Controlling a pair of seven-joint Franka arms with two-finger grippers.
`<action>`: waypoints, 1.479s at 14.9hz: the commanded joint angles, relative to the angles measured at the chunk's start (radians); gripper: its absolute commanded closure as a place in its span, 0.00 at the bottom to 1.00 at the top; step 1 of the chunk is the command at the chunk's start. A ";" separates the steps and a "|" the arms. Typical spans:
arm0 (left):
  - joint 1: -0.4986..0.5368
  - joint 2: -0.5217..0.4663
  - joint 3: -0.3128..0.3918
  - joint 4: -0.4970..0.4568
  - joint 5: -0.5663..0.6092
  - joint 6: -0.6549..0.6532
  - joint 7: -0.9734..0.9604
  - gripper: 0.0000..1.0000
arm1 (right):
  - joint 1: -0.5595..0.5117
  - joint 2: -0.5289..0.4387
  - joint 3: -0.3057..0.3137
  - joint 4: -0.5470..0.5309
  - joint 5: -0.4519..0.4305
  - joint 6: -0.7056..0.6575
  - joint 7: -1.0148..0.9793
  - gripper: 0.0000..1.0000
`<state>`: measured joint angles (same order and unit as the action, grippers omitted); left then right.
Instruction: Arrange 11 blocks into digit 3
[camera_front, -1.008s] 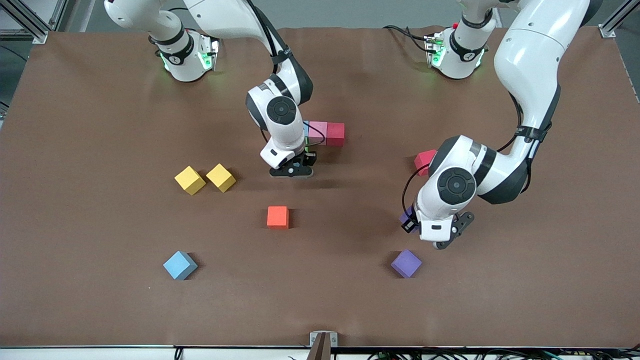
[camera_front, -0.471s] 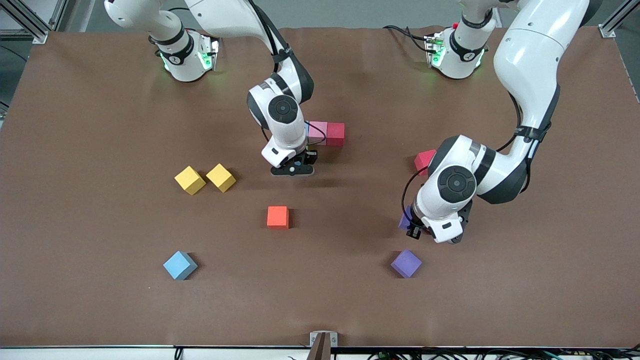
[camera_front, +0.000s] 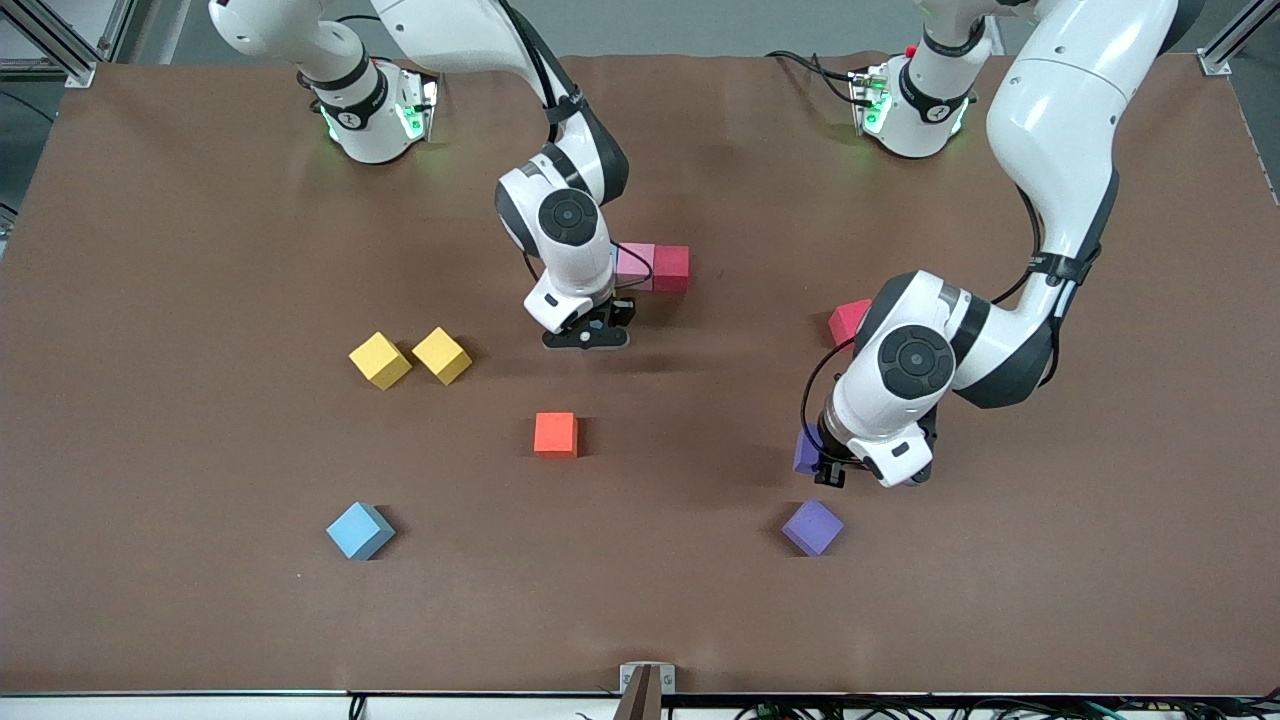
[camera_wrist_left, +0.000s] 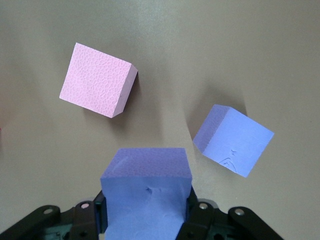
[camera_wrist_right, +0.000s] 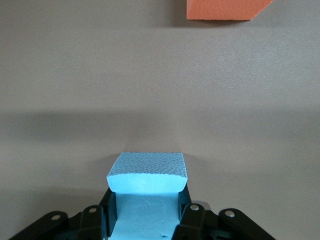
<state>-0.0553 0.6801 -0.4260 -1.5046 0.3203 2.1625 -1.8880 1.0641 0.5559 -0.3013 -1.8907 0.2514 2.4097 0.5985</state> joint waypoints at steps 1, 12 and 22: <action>0.000 0.002 -0.002 -0.005 0.025 0.014 -0.022 0.46 | 0.017 -0.030 -0.013 -0.036 -0.008 0.002 0.018 1.00; 0.002 0.013 0.000 -0.005 0.026 0.037 -0.016 0.45 | 0.014 -0.022 -0.013 -0.030 -0.012 0.009 0.014 0.99; 0.003 0.018 0.001 -0.005 0.037 0.039 -0.014 0.45 | 0.010 -0.021 -0.013 -0.028 -0.026 0.011 0.007 0.99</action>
<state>-0.0531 0.6974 -0.4237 -1.5056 0.3302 2.1898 -1.8880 1.0641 0.5559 -0.3067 -1.8922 0.2469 2.4114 0.5983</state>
